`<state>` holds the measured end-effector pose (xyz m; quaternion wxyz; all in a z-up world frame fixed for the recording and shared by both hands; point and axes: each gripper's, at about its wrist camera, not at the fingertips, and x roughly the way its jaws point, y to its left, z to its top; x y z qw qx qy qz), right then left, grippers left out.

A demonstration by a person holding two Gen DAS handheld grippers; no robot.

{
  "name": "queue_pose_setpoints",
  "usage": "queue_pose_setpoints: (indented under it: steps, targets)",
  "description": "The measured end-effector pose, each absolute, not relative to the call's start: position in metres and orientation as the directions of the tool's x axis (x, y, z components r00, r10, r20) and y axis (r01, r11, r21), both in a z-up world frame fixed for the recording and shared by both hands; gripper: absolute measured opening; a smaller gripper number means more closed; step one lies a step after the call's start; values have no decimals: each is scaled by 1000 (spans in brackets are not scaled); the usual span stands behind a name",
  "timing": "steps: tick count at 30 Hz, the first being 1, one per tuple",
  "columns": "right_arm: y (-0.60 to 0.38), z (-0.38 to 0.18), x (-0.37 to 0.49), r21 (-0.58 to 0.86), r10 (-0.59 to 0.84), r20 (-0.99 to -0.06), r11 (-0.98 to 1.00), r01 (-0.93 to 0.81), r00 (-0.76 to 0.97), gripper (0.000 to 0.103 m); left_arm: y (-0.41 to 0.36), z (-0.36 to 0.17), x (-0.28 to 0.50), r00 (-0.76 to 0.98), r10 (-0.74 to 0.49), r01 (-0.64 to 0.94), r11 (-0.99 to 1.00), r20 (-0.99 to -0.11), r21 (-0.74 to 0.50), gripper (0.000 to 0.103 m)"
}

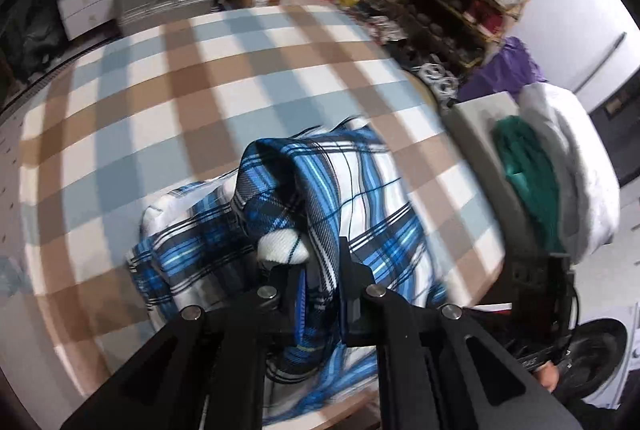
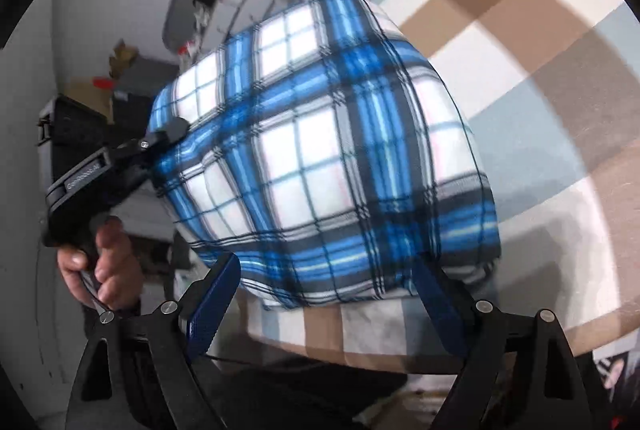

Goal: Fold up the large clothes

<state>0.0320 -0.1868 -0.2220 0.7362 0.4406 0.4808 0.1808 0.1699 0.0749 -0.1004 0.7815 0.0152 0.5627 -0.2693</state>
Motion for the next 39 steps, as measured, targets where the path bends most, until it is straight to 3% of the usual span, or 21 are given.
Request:
queue_pose_setpoints:
  steps: [4, 10, 15, 17, 19, 21, 24, 25, 29, 31, 34, 39]
  targets:
    - [-160, -222, 45, 738, 650, -650, 663, 124, 394, 89, 117, -128, 173, 219, -407, 341, 884, -887, -321, 7]
    - [-144, -215, 56, 700, 621, -683, 707, 101, 385, 89, 170, -154, 157, 195, -453, 244, 881, -870, -404, 8]
    - [-147, -189, 55, 690, 593, -651, 723, 43, 474, 90, 189, -172, 143, 197, -427, 191, 900, -883, -393, 29]
    - [-148, -182, 54, 664, 563, -656, 747, 30, 503, 91, 193, -176, 140, 181, -388, 170, 917, -904, -359, 46]
    - [-145, -187, 54, 676, 572, -657, 735, 47, 491, 91, 195, -172, 137, 178, -374, 159, 924, -910, -349, 46]
    - [-149, -195, 50, 687, 582, -662, 723, 73, 472, 91, 194, -161, 134, 192, -298, 172, 948, -935, -267, 46]
    - [-155, -200, 53, 701, 588, -657, 706, 97, 472, 91, 191, -141, 131, 271, 29, 145, 987, -962, 70, 47]
    - [-155, -200, 47, 701, 586, -656, 707, 96, 475, 91, 189, -134, 130, 302, 69, 145, 982, -951, 117, 45]
    - [-152, -200, 39, 703, 590, -652, 706, 88, 475, 91, 185, -107, 129, 291, -214, 158, 972, -933, -173, 45]
    - [-151, -199, 39, 704, 593, -650, 705, 83, 474, 91, 172, -98, 126, 330, -305, 180, 949, -893, -258, 45]
    - [-152, -195, 39, 705, 590, -642, 706, 74, 490, 91, 141, -108, 122, 319, -336, 280, 927, -886, -251, 45]
    - [-154, -189, 34, 714, 596, -619, 699, 50, 511, 91, 124, -172, 115, 263, -130, 324, 945, -956, -39, 47]
